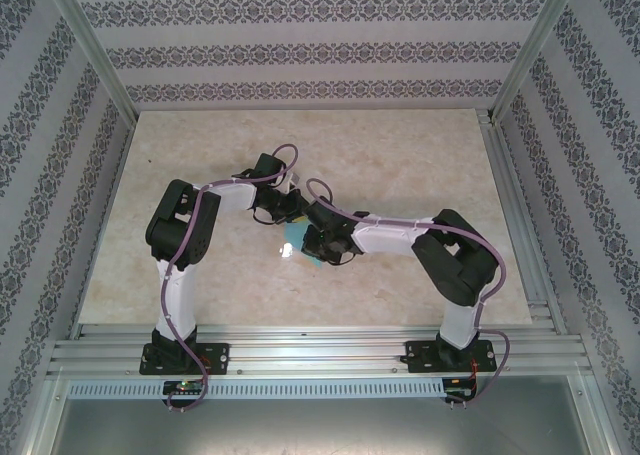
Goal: Fold a paper plane with a square sheet of paper (fold left side to right side)
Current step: Fourth fold the wing at the center of the table.
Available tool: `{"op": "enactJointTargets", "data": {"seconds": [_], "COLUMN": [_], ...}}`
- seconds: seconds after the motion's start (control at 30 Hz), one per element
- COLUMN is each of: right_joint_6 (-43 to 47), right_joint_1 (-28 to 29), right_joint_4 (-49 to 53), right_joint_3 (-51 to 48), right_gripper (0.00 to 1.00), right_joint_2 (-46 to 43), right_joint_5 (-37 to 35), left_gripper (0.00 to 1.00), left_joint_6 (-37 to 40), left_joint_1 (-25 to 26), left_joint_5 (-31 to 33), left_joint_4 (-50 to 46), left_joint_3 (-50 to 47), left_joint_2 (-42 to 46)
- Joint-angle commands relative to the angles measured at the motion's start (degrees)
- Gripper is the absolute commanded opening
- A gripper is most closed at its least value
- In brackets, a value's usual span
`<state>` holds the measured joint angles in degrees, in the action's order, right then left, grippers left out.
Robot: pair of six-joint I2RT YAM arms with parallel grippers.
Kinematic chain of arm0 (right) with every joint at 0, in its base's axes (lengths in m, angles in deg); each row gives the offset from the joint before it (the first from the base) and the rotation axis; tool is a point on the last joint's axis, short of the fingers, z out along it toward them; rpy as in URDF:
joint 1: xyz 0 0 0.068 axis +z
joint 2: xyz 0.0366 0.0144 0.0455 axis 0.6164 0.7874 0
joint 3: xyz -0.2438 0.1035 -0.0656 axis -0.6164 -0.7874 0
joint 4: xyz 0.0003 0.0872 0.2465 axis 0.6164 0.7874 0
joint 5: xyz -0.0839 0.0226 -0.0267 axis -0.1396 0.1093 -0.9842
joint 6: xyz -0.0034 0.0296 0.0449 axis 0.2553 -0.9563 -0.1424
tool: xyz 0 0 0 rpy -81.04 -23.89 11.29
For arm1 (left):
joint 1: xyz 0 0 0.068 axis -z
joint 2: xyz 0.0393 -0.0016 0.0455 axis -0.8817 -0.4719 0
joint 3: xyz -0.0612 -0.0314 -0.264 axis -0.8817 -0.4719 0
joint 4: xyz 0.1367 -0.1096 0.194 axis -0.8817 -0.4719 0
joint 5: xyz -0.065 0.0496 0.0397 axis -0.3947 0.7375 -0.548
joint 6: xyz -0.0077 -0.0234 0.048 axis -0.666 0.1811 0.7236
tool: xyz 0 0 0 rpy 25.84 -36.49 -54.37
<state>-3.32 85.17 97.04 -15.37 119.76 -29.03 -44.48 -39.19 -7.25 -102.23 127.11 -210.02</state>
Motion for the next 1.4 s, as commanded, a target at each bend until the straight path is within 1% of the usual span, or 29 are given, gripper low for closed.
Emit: {"op": "enactJointTargets", "data": {"seconds": [0.0,0.27,0.33,0.43,0.5,0.57,0.63,0.67,0.7,0.8,0.87,0.97,1.1,1.17,1.37], "right_joint_6": [-2.8,-5.1,-4.9,-3.2,0.2,5.6,10.1,12.6,15.3,19.4,21.8,24.9,26.9,27.2,27.0], "right_joint_1": [-0.3,1.8,2.3,2.2,0.9,-1.3,-3.6,-5.1,-6.9,-10.9,-12.7,-14.9,-16.8,-17.2,-17.4], "right_joint_4": [0.3,1.3,2.8,3.5,3.2,4.7,5.3,4.2,2.2,-3.0,-6.0,-8.5,-11.4,-12.5,-11.7], "right_joint_3": [-4.8,-15.9,-17.0,-17.7,-16.6,-14.1,-12.3,-11.8,-11.5,-10.7,-9.9,-7.9,-4.9,-3.4,1.5], "right_gripper": [0.13,0.13,0.13,0.14,0.16,0.23,0.27,0.30,0.32,0.36,0.39,0.45,0.49,0.49,0.44], "right_joint_2": [-1.9,-6.7,-8.8,-13.3,-16.6,-18.9,-20.0,-20.3,-20.2,-18.9,-17.3,-13.7,-8.2,-5.4,1.9], "right_joint_5": [-0.2,1.9,1.7,0.6,-0.2,-1.1,-1.1,-0.1,2.3,7.3,9.9,13.6,19.4,21.6,23.5], "left_gripper": [0.12,0.12,0.13,0.16,0.17,0.19,0.20,0.22,0.25,0.29,0.32,0.38,0.40,0.42,0.48], "left_joint_6": [1.4,1.4,1.4,0.7,0.1,-0.6,-0.8,-0.5,-0.3,0.3,0.3,0.5,0.5,0.3,-0.1], "left_joint_1": [0.5,0.5,0.5,0.5,0.5,0.5,0.5,0.4,0.4,-0.4,-1.3,-3.3,-6.0,-6.8,-7.9], "left_joint_5": [7.8,8.1,7.9,6.1,4.1,1.9,0.5,-0.1,-0.5,-1.6,-1.7,-1.0,-0.3,0.2,0.1], "left_joint_4": [-1.3,-1.5,-1.5,-1.1,-1.0,-1.0,-2.2,-3.4,-4.7,-7.9,-8.8,-9.6,-8.8,-8.0,-5.5], "left_joint_3": [-0.7,-0.6,-0.5,-0.2,0.4,1.8,4.0,5.5,7.0,10.3,10.5,8.2,1.1,-2.7,-11.5], "left_joint_2": [-4.2,-4.1,-4.0,-3.2,-1.8,-0.2,1.5,2.5,3.4,6.4,8.8,12.9,18.5,20.7,24.7]}}
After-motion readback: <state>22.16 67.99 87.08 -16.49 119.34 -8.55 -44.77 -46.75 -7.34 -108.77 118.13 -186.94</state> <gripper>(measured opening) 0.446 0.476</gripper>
